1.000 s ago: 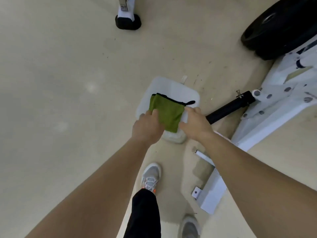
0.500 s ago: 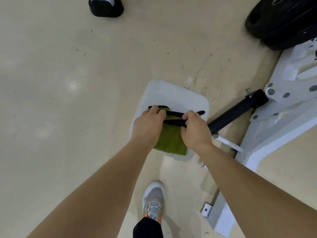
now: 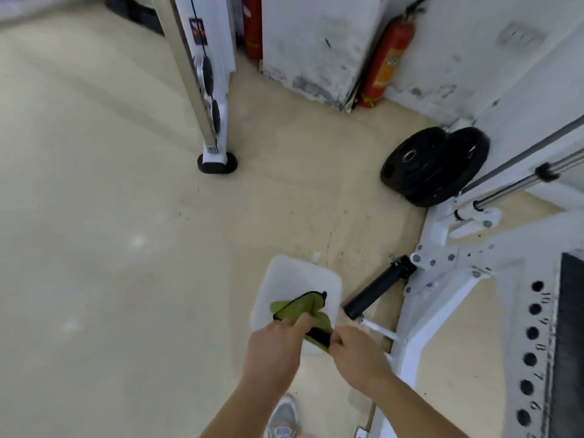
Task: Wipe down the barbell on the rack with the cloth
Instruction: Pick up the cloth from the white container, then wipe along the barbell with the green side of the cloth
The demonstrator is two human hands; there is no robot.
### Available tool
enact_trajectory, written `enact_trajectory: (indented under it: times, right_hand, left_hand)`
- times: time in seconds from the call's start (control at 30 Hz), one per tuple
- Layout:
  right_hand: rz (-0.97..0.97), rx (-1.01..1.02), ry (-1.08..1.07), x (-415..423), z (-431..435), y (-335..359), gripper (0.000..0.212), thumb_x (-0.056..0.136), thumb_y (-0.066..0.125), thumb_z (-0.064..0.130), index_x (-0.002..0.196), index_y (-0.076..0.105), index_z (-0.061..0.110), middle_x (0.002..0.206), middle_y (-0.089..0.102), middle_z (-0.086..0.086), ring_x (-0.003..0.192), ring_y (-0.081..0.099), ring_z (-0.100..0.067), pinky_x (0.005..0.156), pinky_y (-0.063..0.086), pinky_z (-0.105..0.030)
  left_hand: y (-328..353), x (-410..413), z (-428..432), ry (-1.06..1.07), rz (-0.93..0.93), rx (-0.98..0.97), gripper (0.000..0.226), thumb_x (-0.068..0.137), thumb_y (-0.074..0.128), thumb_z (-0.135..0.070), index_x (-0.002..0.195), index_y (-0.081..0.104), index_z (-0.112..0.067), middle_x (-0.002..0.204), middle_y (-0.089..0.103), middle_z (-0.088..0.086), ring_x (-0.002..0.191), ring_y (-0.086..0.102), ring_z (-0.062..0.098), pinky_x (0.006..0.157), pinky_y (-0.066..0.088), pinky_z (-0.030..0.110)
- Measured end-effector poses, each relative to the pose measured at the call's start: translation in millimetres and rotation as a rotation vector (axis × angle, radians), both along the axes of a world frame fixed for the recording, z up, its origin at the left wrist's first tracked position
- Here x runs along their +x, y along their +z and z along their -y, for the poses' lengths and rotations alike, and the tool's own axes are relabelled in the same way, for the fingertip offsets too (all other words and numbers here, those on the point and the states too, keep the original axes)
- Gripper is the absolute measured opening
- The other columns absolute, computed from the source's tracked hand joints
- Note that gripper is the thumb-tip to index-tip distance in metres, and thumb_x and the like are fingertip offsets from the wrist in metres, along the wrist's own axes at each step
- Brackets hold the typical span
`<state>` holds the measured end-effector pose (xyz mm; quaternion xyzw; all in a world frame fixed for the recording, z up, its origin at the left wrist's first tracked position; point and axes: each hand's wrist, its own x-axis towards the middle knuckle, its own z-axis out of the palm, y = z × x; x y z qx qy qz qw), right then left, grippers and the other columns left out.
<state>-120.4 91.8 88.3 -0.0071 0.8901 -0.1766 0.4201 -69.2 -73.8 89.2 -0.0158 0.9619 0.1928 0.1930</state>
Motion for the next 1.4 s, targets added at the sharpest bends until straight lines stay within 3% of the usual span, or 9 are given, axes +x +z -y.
enact_trajectory:
  times: [0.2, 0.33, 0.5, 0.7, 0.83, 0.97, 1.13, 1.27, 1.4]
  right_hand:
    - [-0.209, -0.138, -0.125, -15.8, -10.1, 183.4, 0.027, 0.093, 0.037, 0.028, 0.069, 0.044, 0.018, 0.069, 0.054, 0.002, 0.063, 0.048, -0.016, 0.062, 0.042, -0.040]
    - [-0.342, -0.107, -0.003, -27.5, -27.4, 296.2, 0.012, 0.096, 0.040, 0.029, 0.091, 0.051, 0.028, 0.078, 0.063, 0.005, 0.072, 0.060, -0.017, 0.060, 0.047, -0.034]
    - [-0.496, -0.065, 0.111, -11.2, -79.5, 385.8, 0.018, 0.099, 0.040, 0.029, 0.112, 0.052, 0.028, 0.098, 0.066, 0.003, 0.083, 0.059, -0.021, 0.057, 0.037, -0.030]
    - [-0.503, -0.262, -0.035, 41.4, -178.0, 470.5, 0.031, 0.078, 0.061, 0.051, 0.095, 0.058, 0.026, 0.085, 0.067, 0.005, 0.079, 0.064, -0.017, 0.070, 0.055, -0.036]
    - [-0.560, -0.358, -0.139, 54.4, -262.9, 517.1, 0.023, 0.077, 0.067, 0.040, 0.093, 0.056, 0.026, 0.087, 0.067, 0.005, 0.079, 0.065, -0.015, 0.071, 0.058, -0.043]
    - [-0.503, -0.377, -0.340, 60.1, -356.2, 547.4, 0.028, 0.079, 0.061, 0.035, 0.102, 0.061, 0.019, 0.093, 0.069, -0.002, 0.082, 0.068, -0.020, 0.075, 0.061, -0.043]
    - [-0.282, -0.375, -0.691, 87.4, -451.7, 578.3, 0.045, 0.097, 0.044, 0.059, 0.122, 0.048, 0.022, 0.099, 0.062, -0.003, 0.060, 0.067, -0.021, 0.054, 0.056, -0.030]
    - [-0.499, -0.495, -1.015, 90.2, -499.7, 614.8, 0.045, 0.098, 0.042, 0.058, 0.108, 0.055, 0.016, 0.086, 0.064, -0.009, 0.057, 0.060, -0.022, 0.058, 0.057, -0.034]
    - [-0.726, -0.809, -1.269, 84.5, -526.4, 673.7, 0.025, 0.099, 0.051, 0.041, 0.094, 0.059, 0.017, 0.080, 0.061, -0.004, 0.068, 0.057, -0.020, 0.058, 0.052, -0.030]
  left_hand:
    - [168.3, -21.0, -9.6, 0.063, -0.131, 0.048, 0.027, 0.089, 0.048, -0.013, 0.106, 0.042, -0.033, 0.111, 0.056, -0.013, 0.096, 0.053, 0.016, 0.060, 0.043, 0.031]
    - [271.0, -32.6, -23.6, 0.136, -0.164, 0.140, 0.016, 0.094, 0.043, -0.016, 0.093, 0.033, -0.028, 0.075, 0.052, -0.006, 0.075, 0.055, 0.025, 0.058, 0.043, 0.037]
    - [374.4, -26.7, -62.8, 0.132, -0.195, 0.200, 0.005, 0.103, 0.034, -0.021, 0.105, 0.038, -0.019, 0.074, 0.057, 0.004, 0.071, 0.057, 0.030, 0.062, 0.041, 0.040]
    - [497.3, -27.9, -164.3, -0.063, -0.489, -0.005, 0.012, 0.104, 0.036, -0.032, 0.111, 0.043, -0.024, 0.077, 0.059, -0.001, 0.070, 0.058, 0.024, 0.062, 0.048, 0.041]
    - [574.9, -25.6, -254.7, -0.255, -0.836, -0.024, 0.013, 0.103, 0.043, -0.030, 0.111, 0.051, -0.023, 0.088, 0.066, -0.002, 0.073, 0.062, 0.026, 0.062, 0.050, 0.042]
    - [631.0, -28.8, -329.5, -0.330, -1.094, 0.011, 0.023, 0.101, 0.051, -0.027, 0.118, 0.064, -0.020, 0.100, 0.071, 0.001, 0.079, 0.066, 0.027, 0.063, 0.054, 0.042]
    - [681.5, -35.0, -395.2, -0.224, -1.214, 0.074, 0.025, 0.102, 0.045, -0.040, 0.105, 0.066, -0.027, 0.094, 0.070, -0.005, 0.079, 0.065, 0.025, 0.059, 0.040, 0.031]
    - [710.8, -47.3, -441.1, -0.169, -1.128, 0.110, 0.033, 0.104, 0.037, -0.045, 0.110, 0.061, -0.024, 0.087, 0.069, 0.001, 0.081, 0.064, 0.029, 0.060, 0.036, 0.033]
    - [732.4, -74.4, -478.1, -0.155, -0.967, 0.180, 0.036, 0.103, 0.034, -0.045, 0.107, 0.060, -0.020, 0.083, 0.068, 0.003, 0.079, 0.063, 0.028, 0.066, 0.052, 0.040]
